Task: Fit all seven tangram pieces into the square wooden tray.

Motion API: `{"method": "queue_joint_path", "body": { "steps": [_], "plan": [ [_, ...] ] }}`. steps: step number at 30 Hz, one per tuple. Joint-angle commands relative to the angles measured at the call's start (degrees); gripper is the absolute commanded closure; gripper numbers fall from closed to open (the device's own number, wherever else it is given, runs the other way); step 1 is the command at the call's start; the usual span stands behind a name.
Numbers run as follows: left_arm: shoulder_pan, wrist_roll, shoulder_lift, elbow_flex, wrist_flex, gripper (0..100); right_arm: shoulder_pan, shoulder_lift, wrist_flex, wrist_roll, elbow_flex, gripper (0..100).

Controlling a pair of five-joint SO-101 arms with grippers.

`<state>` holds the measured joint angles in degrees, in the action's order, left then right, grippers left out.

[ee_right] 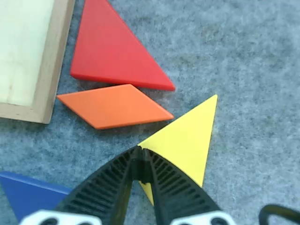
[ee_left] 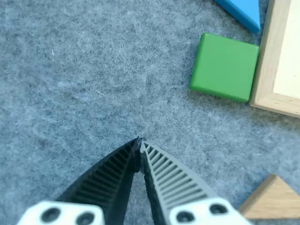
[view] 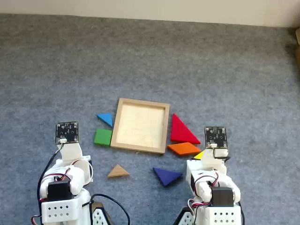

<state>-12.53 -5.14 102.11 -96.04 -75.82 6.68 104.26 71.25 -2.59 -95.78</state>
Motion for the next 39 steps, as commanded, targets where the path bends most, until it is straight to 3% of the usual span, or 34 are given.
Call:
{"method": "queue_joint_path", "body": {
  "steps": [1,18,28,35,39],
  "plan": [
    [-0.9,0.6,2.1,-1.2,-0.3,99,-0.9,0.9,0.4,0.2,-7.6,99.3],
    [-0.9,0.6,2.1,-1.2,-0.3,99,-0.9,0.9,0.4,0.2,-7.6,99.3],
    [-0.9,0.6,2.1,-1.2,-0.3,99,6.3,0.9,0.4,0.4,-7.6,99.3],
    [-0.9,0.6,2.1,-1.2,-0.3,99,2.9,0.9,0.0,0.2,-7.4,99.3],
    [-0.9,0.6,2.1,-1.2,-0.3,99,-4.1,1.0,-0.1,0.5,-4.1,99.3]
  ]
}}
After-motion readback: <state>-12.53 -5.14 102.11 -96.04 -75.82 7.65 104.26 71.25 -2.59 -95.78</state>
